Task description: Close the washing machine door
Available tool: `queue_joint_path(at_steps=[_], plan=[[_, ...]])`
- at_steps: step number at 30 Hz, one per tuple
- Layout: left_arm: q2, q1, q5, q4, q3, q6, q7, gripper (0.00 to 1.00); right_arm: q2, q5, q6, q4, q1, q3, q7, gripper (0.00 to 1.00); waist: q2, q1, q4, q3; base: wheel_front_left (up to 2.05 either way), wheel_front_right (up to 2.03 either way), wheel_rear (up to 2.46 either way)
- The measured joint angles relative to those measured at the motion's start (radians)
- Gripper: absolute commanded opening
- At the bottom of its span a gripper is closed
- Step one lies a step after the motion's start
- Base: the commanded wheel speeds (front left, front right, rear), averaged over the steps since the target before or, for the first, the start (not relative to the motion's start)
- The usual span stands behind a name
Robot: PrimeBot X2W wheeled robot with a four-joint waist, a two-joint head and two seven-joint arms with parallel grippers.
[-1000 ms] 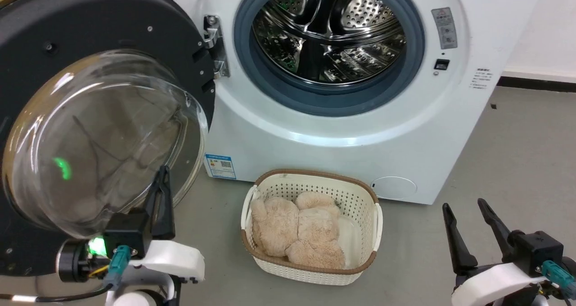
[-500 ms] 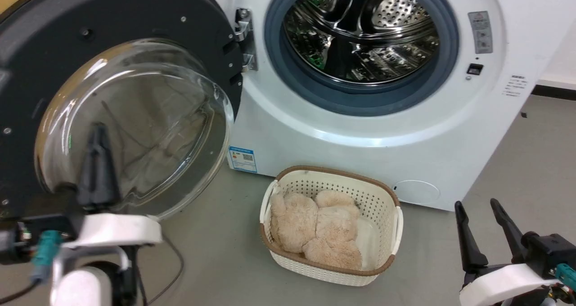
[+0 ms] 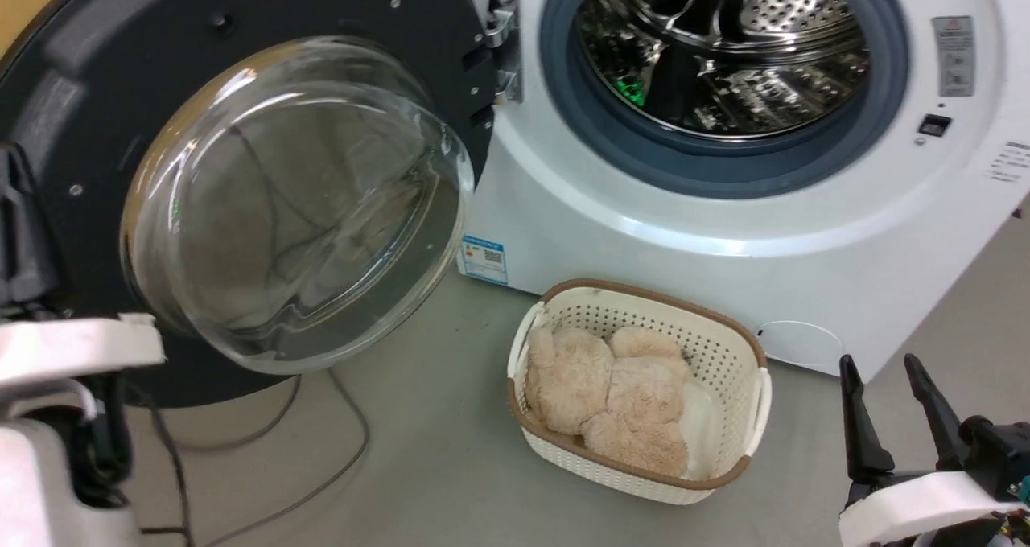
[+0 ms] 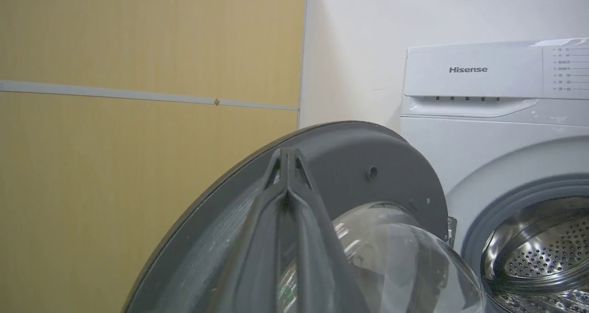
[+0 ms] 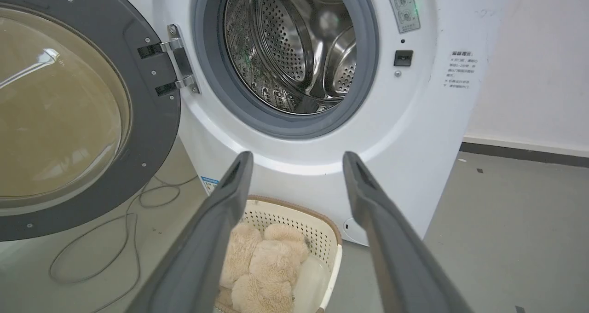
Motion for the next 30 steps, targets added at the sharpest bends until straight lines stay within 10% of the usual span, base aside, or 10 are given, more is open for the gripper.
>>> queue_joint_path(at_steps=[14,30], plan=[[0.163,-0.213,-0.147,0.275,0.109,-0.037,0.032,0.00,0.000,0.006,0.000,0.007,-0.035,-0.022,-0.028,1.00,0.0000,0.0000,0.076,0.064,0.00,0.00,0.00],[0.318,-0.457,-0.407,0.599,0.173,-0.039,0.476,0.00,0.000,0.009,0.000,0.015,-0.081,-0.058,-0.062,1.00,0.0000,0.0000,0.116,0.149,0.00,0.00,0.00]])
